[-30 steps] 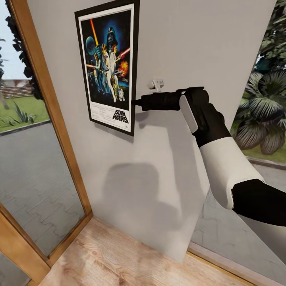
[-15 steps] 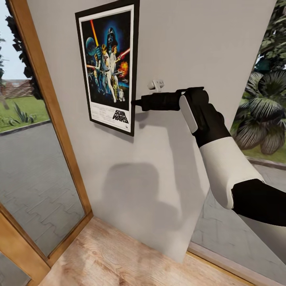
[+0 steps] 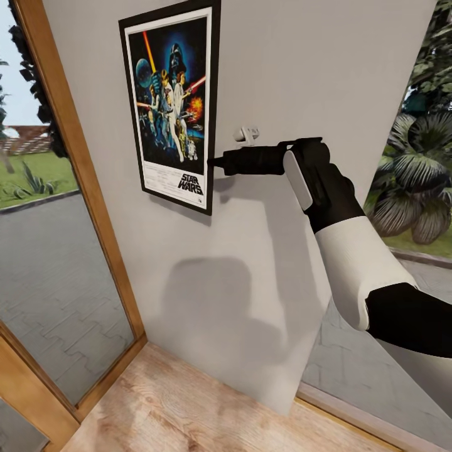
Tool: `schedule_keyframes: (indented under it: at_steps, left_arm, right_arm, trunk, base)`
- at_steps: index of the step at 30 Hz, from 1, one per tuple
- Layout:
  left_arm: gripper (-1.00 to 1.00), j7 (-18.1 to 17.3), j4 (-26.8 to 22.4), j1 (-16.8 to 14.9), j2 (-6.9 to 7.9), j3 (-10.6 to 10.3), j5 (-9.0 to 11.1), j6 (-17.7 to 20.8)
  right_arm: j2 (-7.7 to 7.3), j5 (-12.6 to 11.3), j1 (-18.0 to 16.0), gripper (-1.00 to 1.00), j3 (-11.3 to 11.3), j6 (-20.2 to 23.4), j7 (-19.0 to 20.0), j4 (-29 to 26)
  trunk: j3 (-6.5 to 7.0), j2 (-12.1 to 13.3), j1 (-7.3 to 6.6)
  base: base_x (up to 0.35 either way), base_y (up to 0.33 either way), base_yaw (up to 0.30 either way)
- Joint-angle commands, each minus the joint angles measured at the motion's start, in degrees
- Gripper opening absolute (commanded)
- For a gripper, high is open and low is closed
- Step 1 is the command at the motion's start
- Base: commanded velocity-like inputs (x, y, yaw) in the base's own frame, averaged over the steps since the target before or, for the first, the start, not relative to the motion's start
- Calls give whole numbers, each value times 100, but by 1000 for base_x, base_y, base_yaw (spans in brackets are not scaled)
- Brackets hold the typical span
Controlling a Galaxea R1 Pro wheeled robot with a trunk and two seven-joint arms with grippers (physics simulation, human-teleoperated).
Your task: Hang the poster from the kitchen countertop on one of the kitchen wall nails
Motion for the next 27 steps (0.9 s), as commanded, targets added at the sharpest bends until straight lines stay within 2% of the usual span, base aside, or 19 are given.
schedule_keyframes:
  at_steps: [1, 24, 27]
  left_arm:
    - [100, -45, -6, -3, -3, 24, 3, -5]
    - [100, -45, -6, -5, -3, 22, 1, -4]
    - [100, -45, -6, -2, -3, 21, 1, -5]
  right_arm:
    - [2, -55, -6, -100, 0, 47, -7, 1]
    - [3, -55, -6, -100, 1, 47, -7, 1]
    - [3, -55, -6, -100, 5, 47, -128, 1]
  trunk:
    - [-11, -12, 4]
    - [-11, -12, 4]
    - [-11, -12, 4]
  base:
    - [0, 0, 0]
    - [20, 0, 0]
    - [59, 0, 0]
